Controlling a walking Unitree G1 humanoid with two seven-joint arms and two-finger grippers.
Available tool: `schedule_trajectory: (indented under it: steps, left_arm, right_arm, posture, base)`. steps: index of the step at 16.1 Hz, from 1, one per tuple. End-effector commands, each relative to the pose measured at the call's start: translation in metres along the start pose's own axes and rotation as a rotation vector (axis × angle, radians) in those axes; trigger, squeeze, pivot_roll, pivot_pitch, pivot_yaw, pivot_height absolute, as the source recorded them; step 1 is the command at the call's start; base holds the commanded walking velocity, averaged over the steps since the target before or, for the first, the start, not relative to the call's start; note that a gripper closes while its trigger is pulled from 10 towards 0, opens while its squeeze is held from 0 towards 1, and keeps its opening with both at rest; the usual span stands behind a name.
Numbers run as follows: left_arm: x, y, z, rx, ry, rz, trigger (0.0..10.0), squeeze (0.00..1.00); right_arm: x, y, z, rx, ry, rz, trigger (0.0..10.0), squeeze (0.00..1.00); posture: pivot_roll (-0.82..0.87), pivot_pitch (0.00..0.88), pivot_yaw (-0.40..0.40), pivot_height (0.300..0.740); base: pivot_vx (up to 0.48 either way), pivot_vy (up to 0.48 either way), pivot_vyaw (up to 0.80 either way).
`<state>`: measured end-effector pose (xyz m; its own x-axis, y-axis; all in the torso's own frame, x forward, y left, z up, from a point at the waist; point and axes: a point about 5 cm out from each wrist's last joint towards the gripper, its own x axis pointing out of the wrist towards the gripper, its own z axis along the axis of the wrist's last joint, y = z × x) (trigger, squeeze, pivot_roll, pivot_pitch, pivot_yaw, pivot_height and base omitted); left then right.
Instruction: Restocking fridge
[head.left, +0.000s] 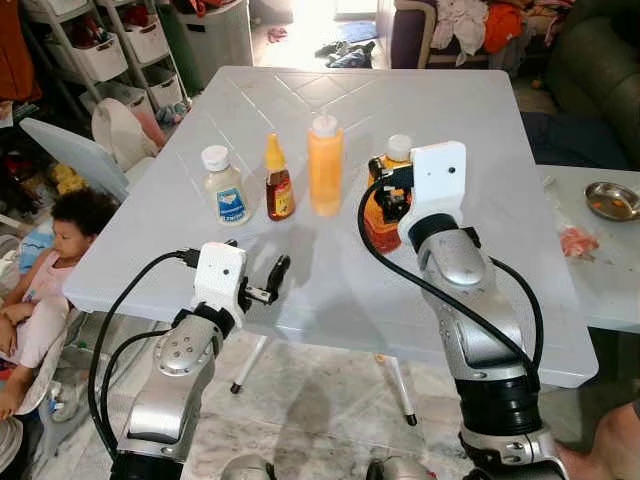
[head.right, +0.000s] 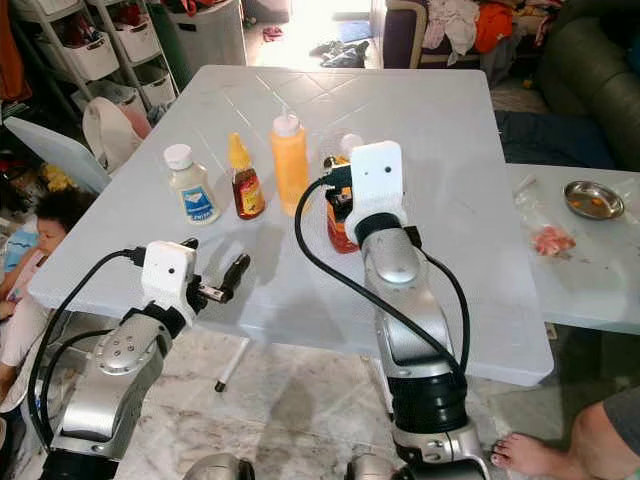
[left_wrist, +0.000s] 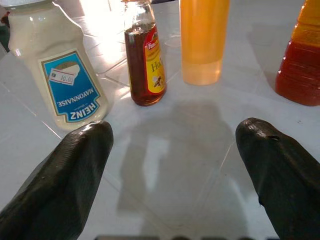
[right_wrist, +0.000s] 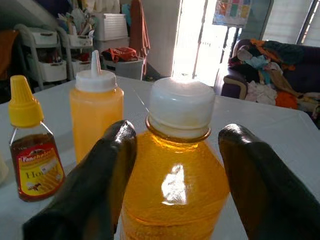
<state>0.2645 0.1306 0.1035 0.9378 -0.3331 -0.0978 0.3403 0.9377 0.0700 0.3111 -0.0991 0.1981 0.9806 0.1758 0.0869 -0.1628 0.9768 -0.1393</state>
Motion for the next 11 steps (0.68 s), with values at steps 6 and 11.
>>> schedule_trajectory:
  steps: [6,11]
  left_arm:
    - [-0.001,0.001,0.001,0.015,-0.002,-0.002,10.0,0.00]
    - [-0.001,0.001,0.001,0.018,-0.002,-0.005,10.0,0.00]
  right_arm:
    - [0.010,0.006,0.001,-0.013,-0.019,0.040,10.0,1.00]
    - [0.020,0.002,0.008,-0.024,-0.048,0.028,10.0,0.02]
  posture:
    - [0.03,0.000,0.038,0.740]
    - [0.04,0.000,0.038,0.740]
  base:
    - [0.000,0.000,0.00]
    - [0.000,0.000,0.00]
